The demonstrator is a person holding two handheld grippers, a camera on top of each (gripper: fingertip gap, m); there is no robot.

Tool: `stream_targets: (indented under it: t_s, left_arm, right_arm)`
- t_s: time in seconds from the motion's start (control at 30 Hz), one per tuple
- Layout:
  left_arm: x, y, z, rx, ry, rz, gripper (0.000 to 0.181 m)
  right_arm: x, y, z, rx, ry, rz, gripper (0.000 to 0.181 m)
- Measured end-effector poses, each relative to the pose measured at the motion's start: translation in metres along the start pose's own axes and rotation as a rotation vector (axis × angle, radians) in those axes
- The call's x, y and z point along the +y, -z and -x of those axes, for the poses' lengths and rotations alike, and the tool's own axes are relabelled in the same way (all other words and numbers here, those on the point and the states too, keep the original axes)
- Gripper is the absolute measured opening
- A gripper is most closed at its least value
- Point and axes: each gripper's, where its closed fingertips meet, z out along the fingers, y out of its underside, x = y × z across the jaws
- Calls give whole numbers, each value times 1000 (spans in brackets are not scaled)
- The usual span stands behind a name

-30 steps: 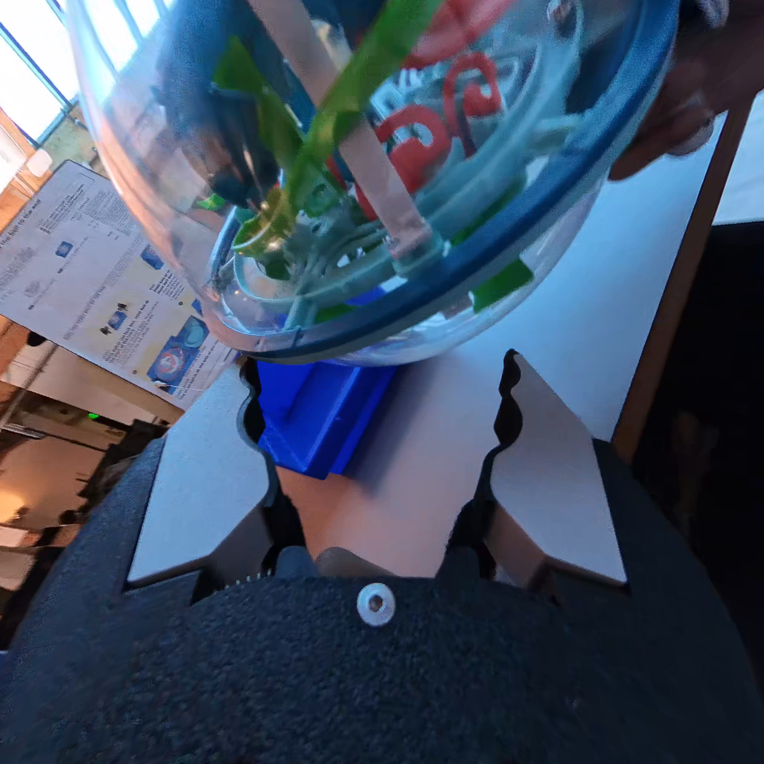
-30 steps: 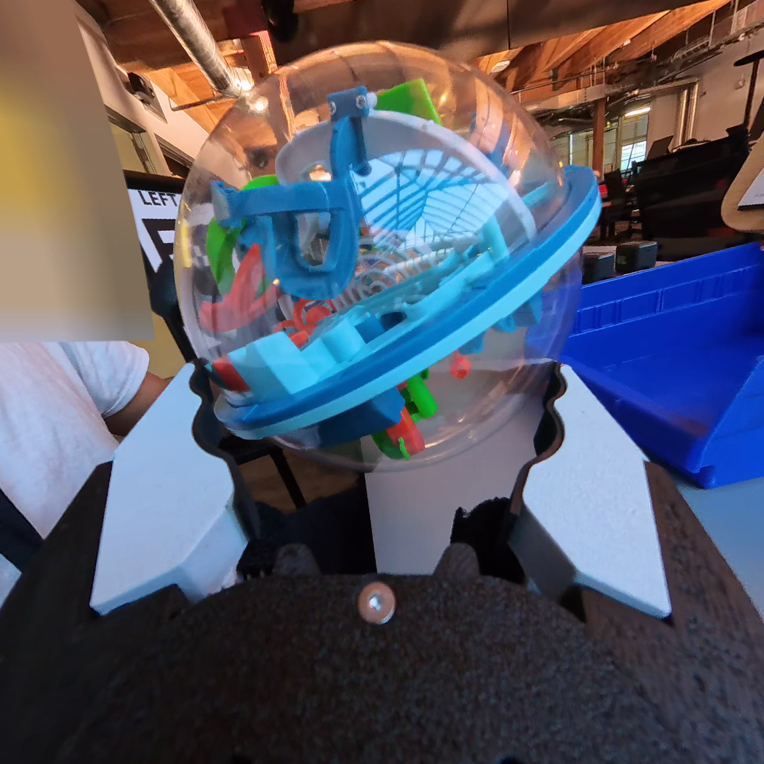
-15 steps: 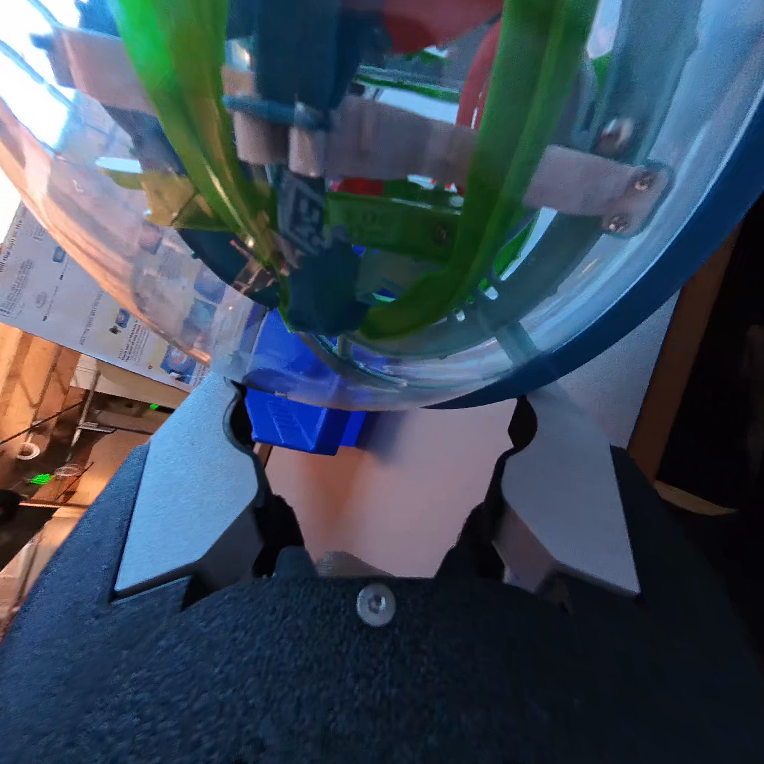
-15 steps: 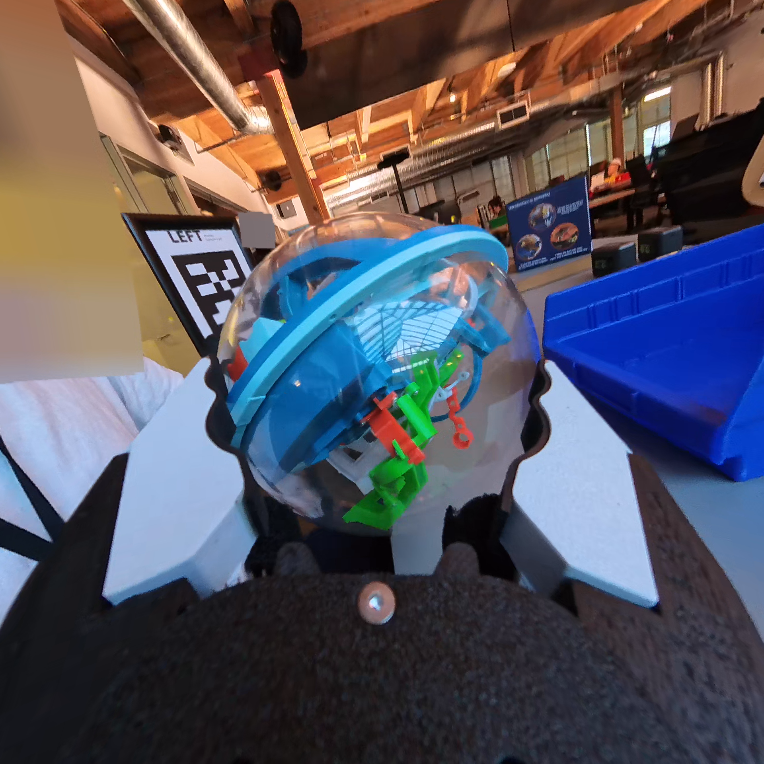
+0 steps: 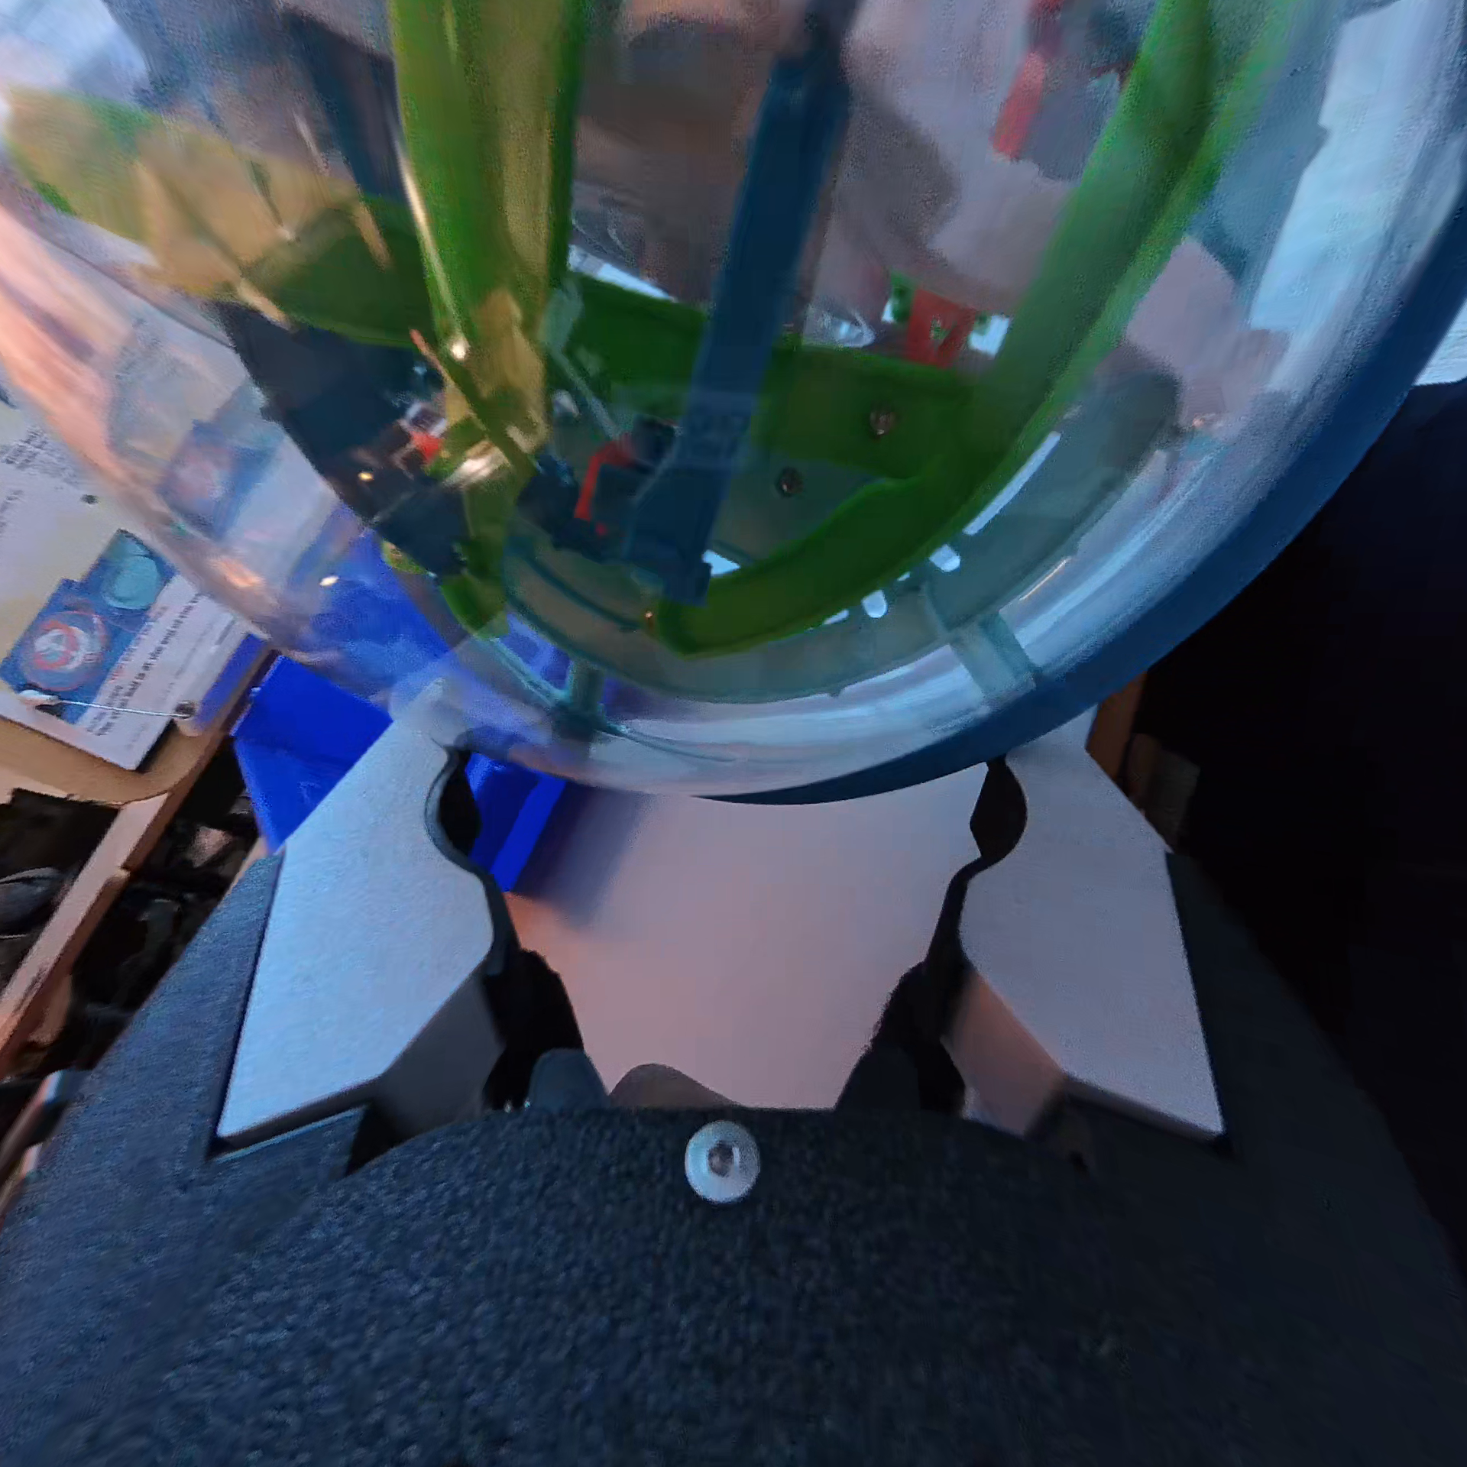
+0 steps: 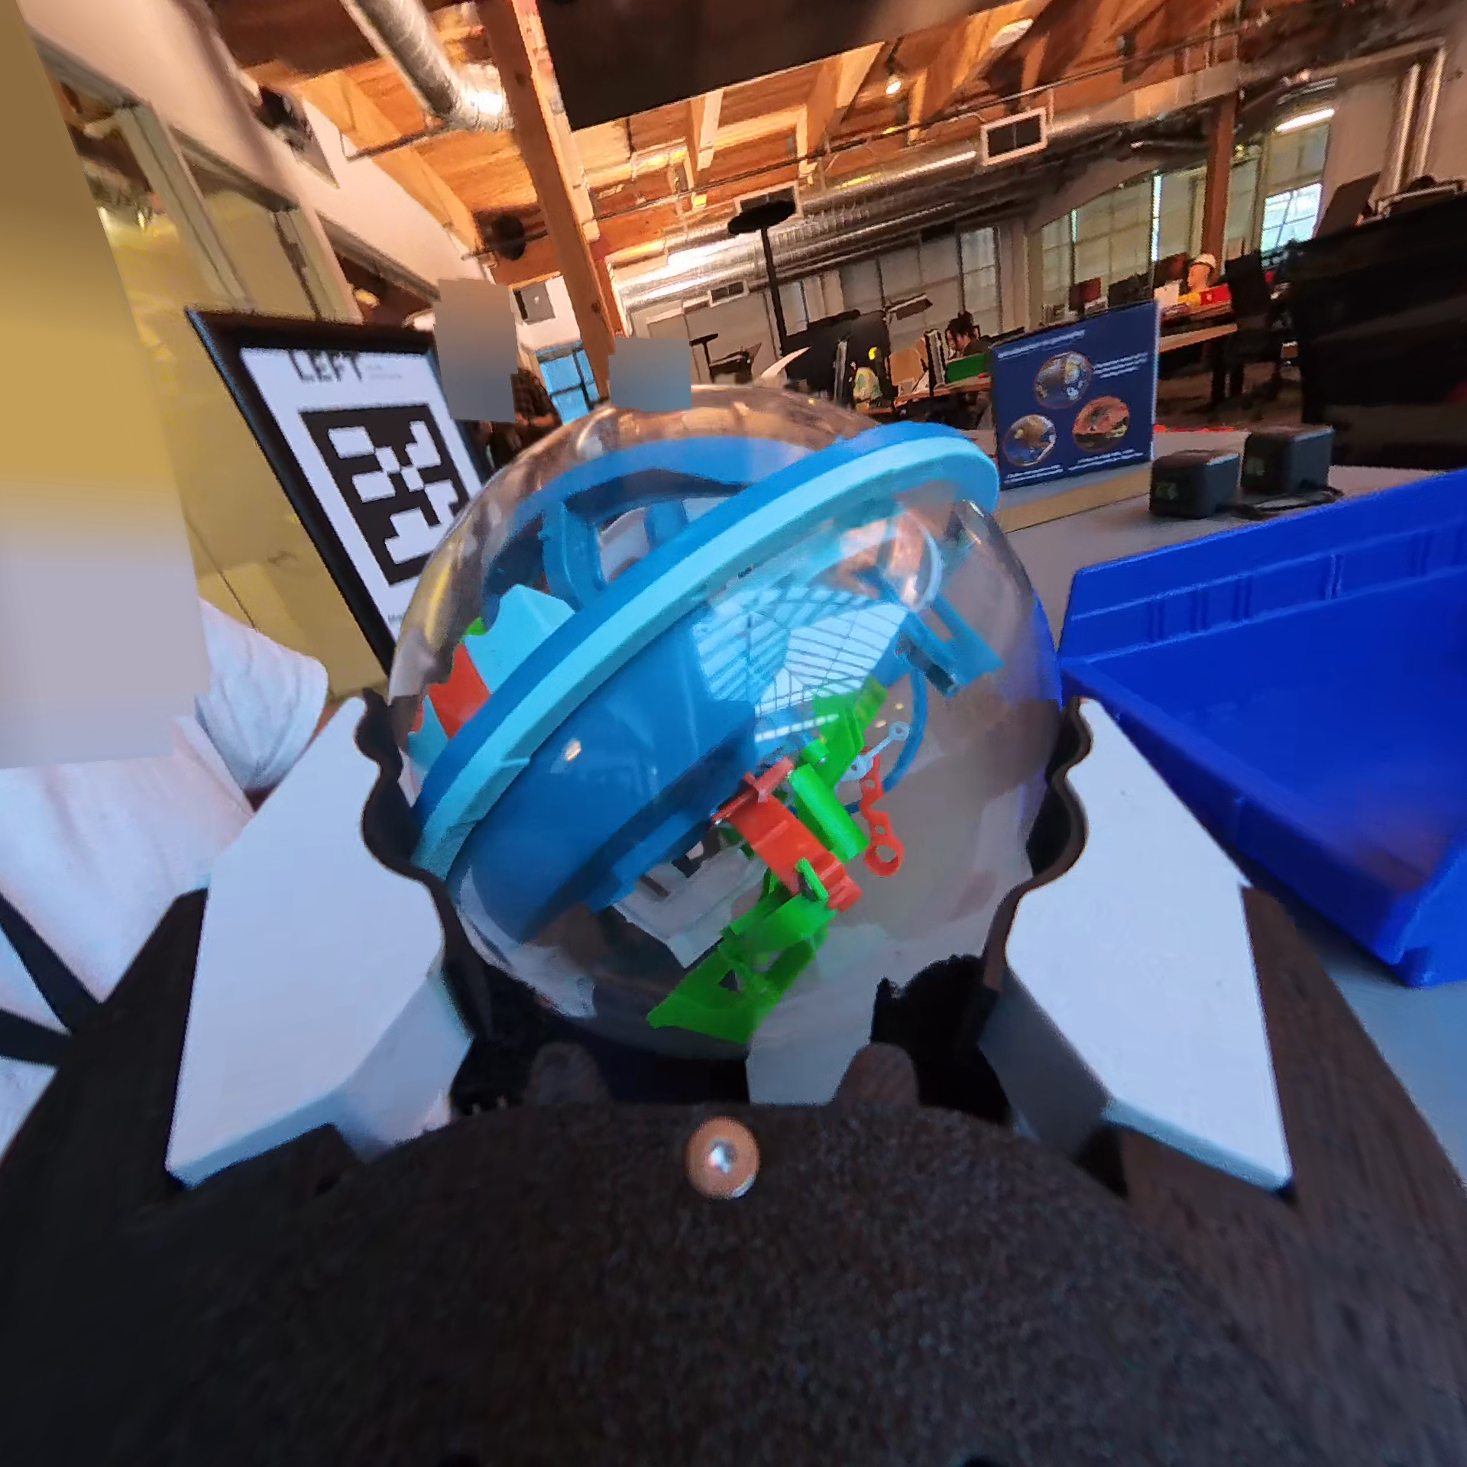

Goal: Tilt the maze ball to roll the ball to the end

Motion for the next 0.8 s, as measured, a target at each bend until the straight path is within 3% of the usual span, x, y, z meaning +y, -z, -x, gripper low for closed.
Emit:
stream_targets:
  t_s: [0.3, 0.43, 0.63, 0.8]
  left_arm:
    - [-10, 4, -13, 151, 173, -55, 140]
    - [-22, 4, -20, 238, 339, -112, 158]
    - [-40, 12, -23, 399, 596, -218, 160]
    - [-39, 15, -24, 445, 636, -223, 158]
  right_arm:
    - [0, -5, 2, 57, -78, 115, 155]
    - [-6, -11, 2, 111, -52, 184, 154]
    - [-16, -20, 2, 148, -24, 265, 154]
    - [-24, -26, 1, 163, -93, 276, 149]
